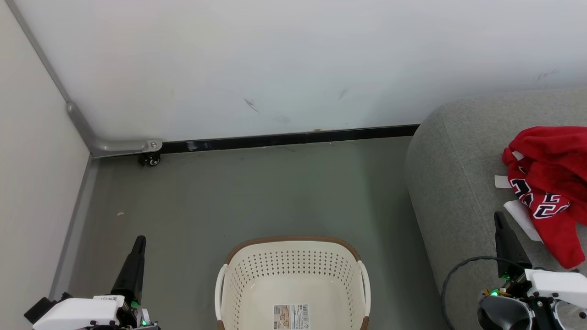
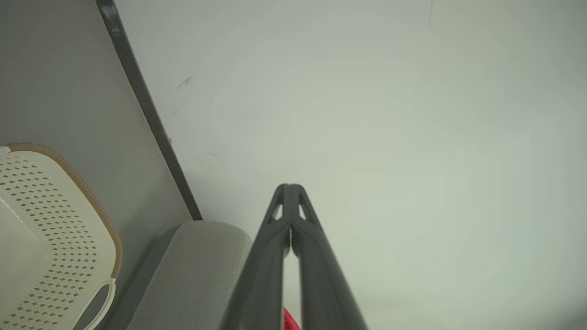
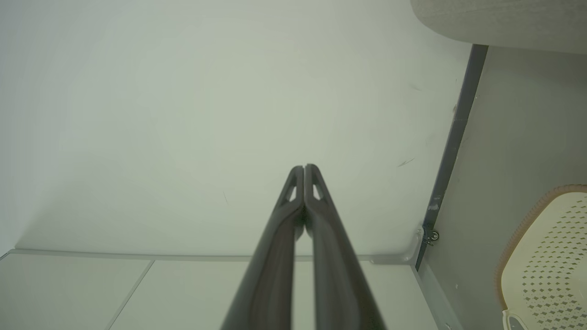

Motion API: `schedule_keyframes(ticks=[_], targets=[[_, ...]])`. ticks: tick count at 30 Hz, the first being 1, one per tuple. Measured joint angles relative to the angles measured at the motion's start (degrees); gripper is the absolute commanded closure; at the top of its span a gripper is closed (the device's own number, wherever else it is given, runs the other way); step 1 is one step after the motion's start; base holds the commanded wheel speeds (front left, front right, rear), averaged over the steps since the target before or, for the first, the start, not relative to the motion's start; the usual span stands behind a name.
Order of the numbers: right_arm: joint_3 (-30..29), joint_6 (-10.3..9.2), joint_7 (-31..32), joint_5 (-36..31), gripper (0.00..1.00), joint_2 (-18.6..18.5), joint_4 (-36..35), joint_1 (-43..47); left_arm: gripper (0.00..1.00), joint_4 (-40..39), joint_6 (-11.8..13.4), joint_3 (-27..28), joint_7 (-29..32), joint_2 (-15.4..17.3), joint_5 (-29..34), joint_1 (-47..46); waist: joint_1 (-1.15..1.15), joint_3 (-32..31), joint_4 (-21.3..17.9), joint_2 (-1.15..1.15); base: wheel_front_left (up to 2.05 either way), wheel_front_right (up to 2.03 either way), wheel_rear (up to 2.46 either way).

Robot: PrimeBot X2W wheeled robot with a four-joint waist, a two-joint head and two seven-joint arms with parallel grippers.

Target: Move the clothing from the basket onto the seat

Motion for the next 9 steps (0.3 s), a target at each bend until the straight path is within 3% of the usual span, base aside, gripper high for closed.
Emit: schedule_keyframes(ticks=[9], targets=[[-0.14, 0.0, 0.01, -0.08, 1.0, 0.03, 0.0, 0.0, 1.0, -0.02, -0.01, 0.0, 0.0, 0.0, 0.0, 0.0, 0.0, 0.0, 0.0, 0.0, 0.0, 0.0, 0.0]])
